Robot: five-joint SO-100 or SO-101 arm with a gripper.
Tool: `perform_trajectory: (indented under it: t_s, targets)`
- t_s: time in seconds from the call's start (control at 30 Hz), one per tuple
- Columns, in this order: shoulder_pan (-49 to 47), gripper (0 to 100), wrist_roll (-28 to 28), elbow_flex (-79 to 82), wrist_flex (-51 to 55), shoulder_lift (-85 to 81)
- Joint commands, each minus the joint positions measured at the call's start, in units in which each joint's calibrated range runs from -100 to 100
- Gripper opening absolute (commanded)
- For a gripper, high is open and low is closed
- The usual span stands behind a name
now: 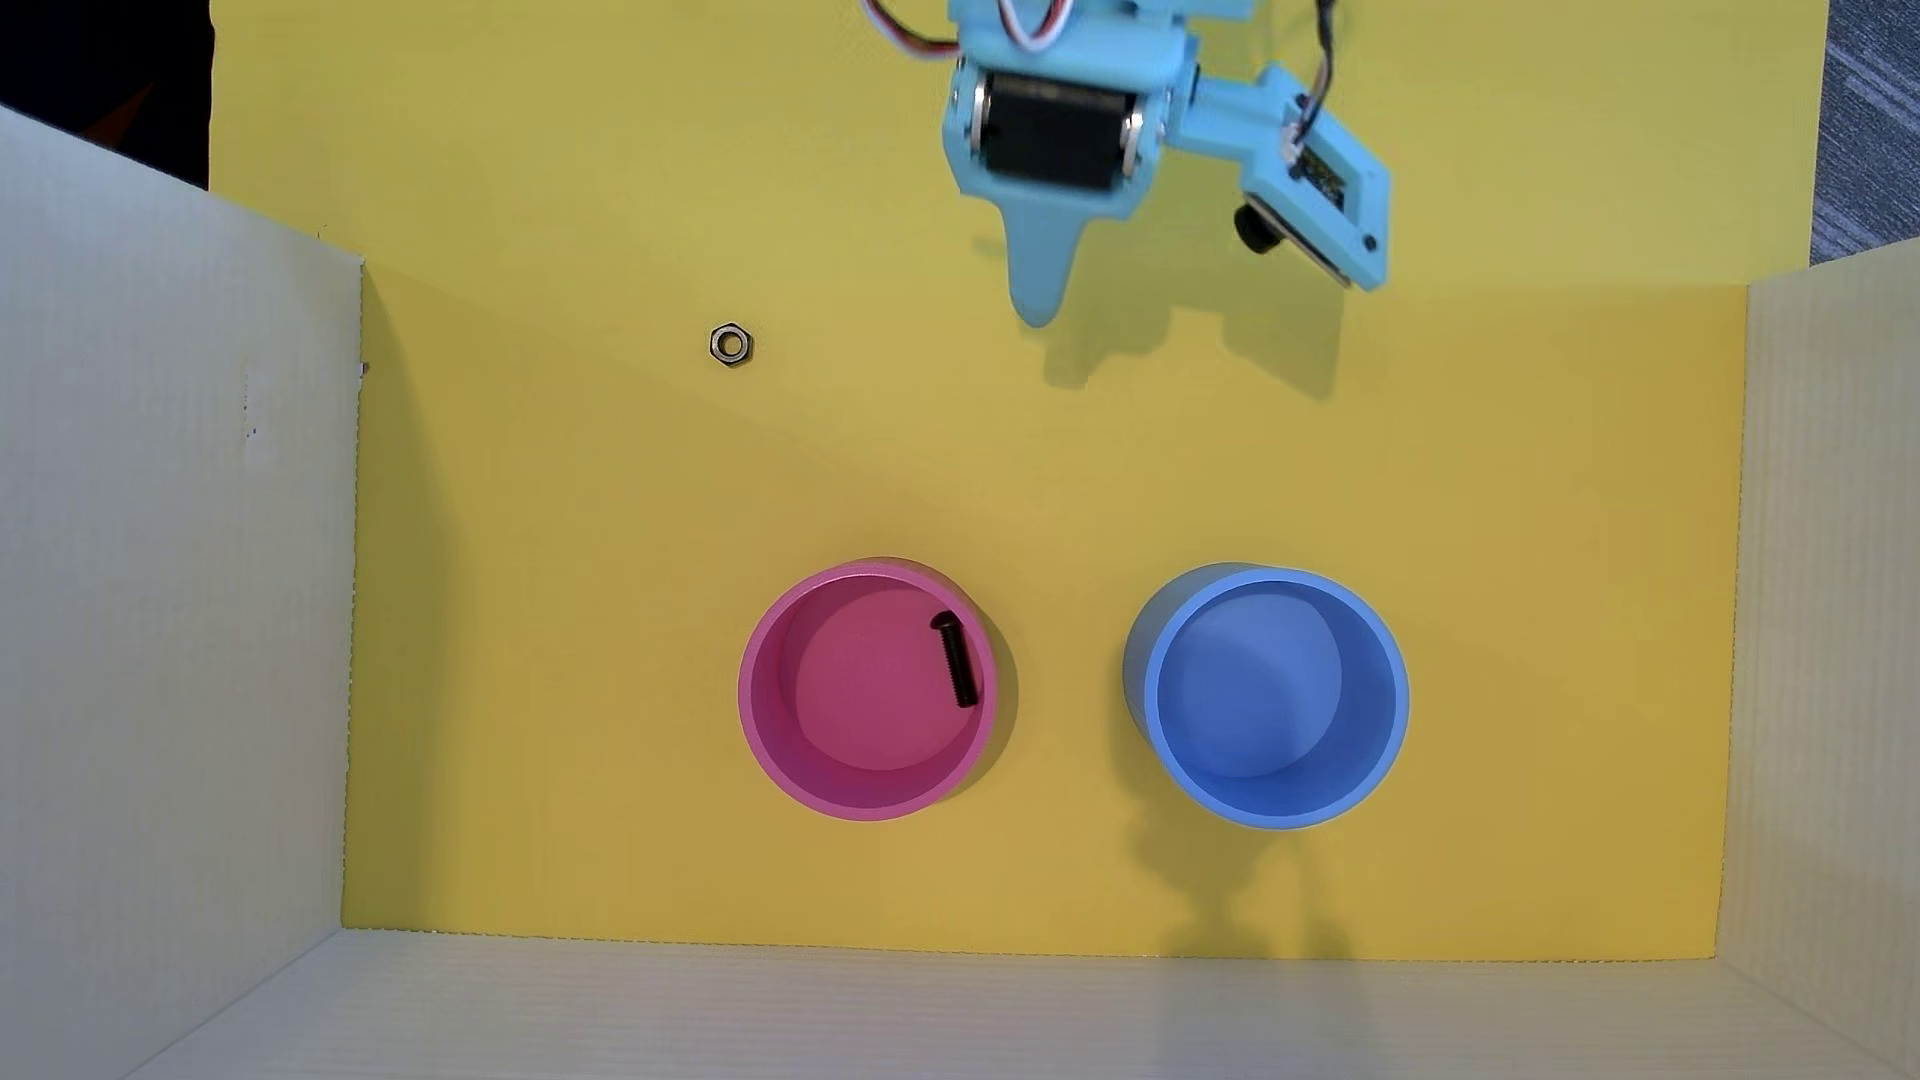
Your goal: Pick up the bolt and place it in the pink box
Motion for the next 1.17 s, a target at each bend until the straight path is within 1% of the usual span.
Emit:
perform_trajectory:
  t_s: [0.0, 0.1, 0.23, 0.37, 1.13]
  targets:
    - [-0.77, 1, -2.78, 4.61, -1.82, -10.72]
    - [-2.24, 1, -4.29, 9.23, 2.99, -18.55]
    - [-5.99, 2, -4.29, 14.38, 12.25, -27.39]
    - [-7.39, 1, -4.39, 16.19, 18.35, -29.07]
    - [-6.87, 1, -4.34, 18.27, 19.29, -28.48]
